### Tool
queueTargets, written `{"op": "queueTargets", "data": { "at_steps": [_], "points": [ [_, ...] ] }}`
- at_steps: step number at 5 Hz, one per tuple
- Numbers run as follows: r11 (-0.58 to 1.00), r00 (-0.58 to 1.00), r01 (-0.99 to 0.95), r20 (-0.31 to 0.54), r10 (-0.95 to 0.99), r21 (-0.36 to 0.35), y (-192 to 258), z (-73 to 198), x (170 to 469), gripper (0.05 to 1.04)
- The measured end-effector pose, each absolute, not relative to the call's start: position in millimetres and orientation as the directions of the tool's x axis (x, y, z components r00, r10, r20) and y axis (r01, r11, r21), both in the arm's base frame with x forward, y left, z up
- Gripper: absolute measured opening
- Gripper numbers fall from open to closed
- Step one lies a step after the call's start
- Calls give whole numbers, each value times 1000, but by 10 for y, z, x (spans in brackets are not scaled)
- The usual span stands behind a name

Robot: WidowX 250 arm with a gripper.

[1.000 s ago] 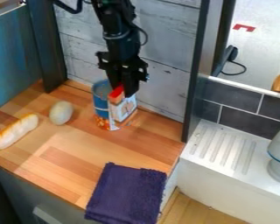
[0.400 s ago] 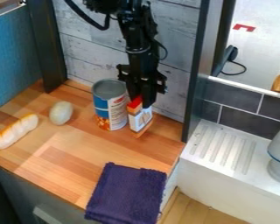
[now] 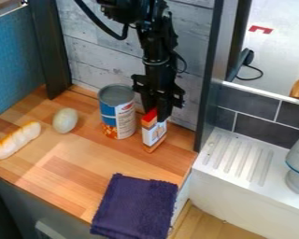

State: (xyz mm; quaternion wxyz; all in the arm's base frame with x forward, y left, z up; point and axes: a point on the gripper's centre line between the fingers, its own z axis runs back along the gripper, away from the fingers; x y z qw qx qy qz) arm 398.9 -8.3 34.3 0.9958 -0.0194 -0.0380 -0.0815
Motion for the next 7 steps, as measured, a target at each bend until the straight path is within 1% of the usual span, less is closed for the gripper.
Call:
{"op": "queueTargets", "data": {
  "at_steps": [1,2,3,4,5,6,7],
  "points": [
    [986,983,165,90,-163,-16,-72,313,3989,449],
    [986,983,166,85,-165,-7,-63,275,3964,752],
    [986,983,165,78,-164,-10,-65,250,3939,1003],
    [986,984,164,69,-163,-11,-59,236,3917,1007],
    [986,983,165,87,-163,-9,-65,418,3890,1003],
    [994,989,106,105,-105,-6,-49,854,3727,1003],
    [999,998,39,40,-38,-3,-22,1260,3284,1000]
  ]
}}
